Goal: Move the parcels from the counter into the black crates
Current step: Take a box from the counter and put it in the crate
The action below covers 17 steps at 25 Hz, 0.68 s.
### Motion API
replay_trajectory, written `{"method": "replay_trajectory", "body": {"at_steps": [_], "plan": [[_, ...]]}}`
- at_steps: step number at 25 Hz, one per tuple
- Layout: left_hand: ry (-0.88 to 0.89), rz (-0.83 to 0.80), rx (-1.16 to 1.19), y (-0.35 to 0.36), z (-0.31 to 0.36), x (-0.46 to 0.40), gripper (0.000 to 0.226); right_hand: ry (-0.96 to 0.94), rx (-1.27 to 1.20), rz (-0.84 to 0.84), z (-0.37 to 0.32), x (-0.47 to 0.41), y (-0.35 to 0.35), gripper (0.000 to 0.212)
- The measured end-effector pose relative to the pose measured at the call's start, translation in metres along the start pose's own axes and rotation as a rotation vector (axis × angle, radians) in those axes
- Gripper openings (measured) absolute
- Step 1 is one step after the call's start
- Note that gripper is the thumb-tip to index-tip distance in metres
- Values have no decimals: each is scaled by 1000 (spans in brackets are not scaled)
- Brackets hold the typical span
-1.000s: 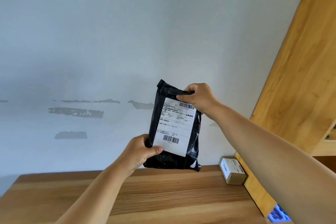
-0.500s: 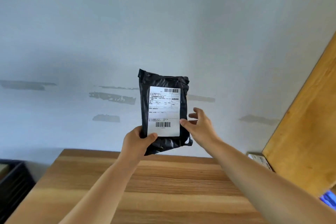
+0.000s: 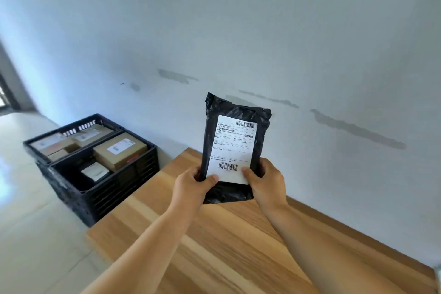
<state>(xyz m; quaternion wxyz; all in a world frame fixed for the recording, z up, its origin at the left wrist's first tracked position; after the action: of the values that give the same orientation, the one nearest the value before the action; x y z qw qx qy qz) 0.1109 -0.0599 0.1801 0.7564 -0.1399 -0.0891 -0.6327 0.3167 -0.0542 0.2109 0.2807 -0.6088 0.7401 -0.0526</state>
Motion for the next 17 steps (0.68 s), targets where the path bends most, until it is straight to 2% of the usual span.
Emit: {"method": "replay_trajectory", "body": {"at_steps": [3,9,13,17], "plan": [[-40,117,-35,-66,-20,4,13,-7,-54,-109,-19,9,65,10],[-108,277,-17,-200,-49,0,15,-80,-170,-340,-77,24,201,20],[-140,330,16,-304,-70,-14,15,-110,-139,-410,-117,32,307,12],[-166,385,39,-426,-82,-36,13,-96,-167,-452,-164,40,429,15]]}}
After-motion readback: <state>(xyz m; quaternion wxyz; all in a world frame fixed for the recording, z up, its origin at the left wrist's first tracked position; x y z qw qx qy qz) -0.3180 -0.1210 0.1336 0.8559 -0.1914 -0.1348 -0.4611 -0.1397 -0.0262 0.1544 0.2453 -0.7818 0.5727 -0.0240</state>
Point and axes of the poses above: each hand's wrist, its own x-axis away from the middle knuckle, its own y-axis out of the palm, z = x × y, the point moved 9 cm from there along -x, towards the middle knuckle, and after that the axes turned 14 degrees about -y, right-handed, at the moved point
